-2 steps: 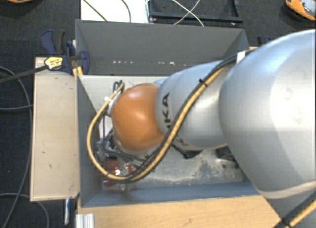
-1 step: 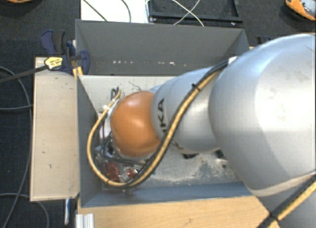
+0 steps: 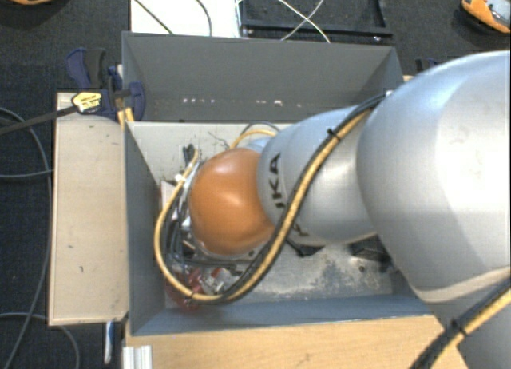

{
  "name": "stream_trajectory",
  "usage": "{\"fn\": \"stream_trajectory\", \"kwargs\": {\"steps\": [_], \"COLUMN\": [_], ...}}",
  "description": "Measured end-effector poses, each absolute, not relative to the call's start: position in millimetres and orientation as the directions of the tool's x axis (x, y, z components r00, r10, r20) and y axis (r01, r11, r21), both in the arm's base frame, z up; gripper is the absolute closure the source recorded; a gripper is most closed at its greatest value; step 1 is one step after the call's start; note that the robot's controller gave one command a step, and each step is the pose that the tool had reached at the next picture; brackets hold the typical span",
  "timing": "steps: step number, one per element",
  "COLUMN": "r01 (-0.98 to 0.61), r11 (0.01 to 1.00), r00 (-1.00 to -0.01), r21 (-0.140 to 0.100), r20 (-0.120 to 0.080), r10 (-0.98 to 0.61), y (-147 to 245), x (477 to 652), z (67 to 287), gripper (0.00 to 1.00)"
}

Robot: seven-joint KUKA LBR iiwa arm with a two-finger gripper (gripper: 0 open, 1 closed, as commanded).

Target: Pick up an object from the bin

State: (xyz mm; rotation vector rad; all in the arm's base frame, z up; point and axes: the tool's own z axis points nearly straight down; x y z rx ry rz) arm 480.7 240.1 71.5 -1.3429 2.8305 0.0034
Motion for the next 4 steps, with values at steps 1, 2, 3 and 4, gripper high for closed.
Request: {"fn": "stream_trajectory", "kwargs": {"steps": [1,2,3,4], "r01": [-0.774,-0.774,-0.773,-0.772], "r11": [0.633,0.634,0.635,0.636], "r00": [-0.633,-0.634,-0.635,-0.636], "r21": [-0.002,0.001,0.0,-0.001], "r20": [-0.009,-0.006,-0.008,-0.011], "r10": [-0.774,-0.774,-0.773,-0.772], "y": [240.1,239.6,240.3,240.5], "x": [480.7,478.9,479.5,480.0], "z": [71.5,78.0,93.7,101.4], "gripper": [1.0,1.0,1.0,1.0]}}
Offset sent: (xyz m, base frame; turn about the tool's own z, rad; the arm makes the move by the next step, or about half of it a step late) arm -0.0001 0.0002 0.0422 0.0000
